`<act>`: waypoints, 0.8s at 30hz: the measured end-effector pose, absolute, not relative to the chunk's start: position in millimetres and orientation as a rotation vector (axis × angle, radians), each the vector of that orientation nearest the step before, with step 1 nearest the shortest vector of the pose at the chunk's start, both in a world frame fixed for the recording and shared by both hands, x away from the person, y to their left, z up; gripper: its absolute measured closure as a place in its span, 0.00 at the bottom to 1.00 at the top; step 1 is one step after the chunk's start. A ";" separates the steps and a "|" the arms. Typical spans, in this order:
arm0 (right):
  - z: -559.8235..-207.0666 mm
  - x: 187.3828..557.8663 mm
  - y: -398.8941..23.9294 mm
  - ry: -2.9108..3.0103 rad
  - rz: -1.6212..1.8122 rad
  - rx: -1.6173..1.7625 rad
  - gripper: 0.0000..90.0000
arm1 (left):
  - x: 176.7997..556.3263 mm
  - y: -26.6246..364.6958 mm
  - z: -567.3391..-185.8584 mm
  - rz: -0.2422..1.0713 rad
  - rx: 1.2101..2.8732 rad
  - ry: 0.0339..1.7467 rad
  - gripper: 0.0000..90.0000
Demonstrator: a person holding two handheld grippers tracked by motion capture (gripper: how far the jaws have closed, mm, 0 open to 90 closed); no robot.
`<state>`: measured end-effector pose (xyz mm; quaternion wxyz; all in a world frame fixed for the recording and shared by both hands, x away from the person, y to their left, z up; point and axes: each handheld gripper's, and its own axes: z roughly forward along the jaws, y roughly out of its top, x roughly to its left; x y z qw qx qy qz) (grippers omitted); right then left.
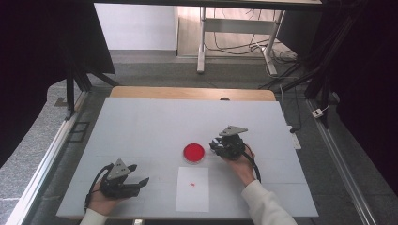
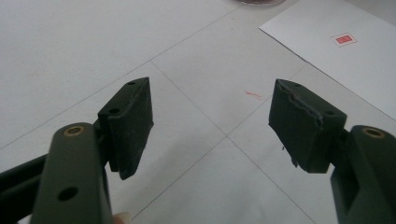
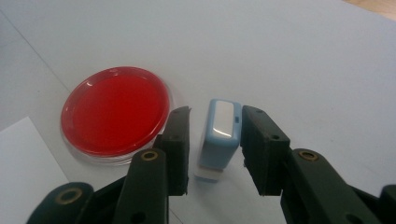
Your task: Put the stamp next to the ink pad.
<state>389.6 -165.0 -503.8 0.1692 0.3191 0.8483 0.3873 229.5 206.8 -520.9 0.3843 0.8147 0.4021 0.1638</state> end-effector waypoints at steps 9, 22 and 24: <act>-501.7 390.1 -170.0 2.378 1.131 0.931 0.61 | 229.2 206.7 -520.7 0.418 2.076 1.025 0.34; -486.6 363.5 -204.2 2.319 1.217 0.918 0.48 | 230.3 208.5 -521.0 0.415 2.068 1.027 0.34; -484.5 353.5 -214.4 2.312 1.228 0.909 0.47 | 230.4 208.5 -520.8 0.413 2.068 1.022 0.34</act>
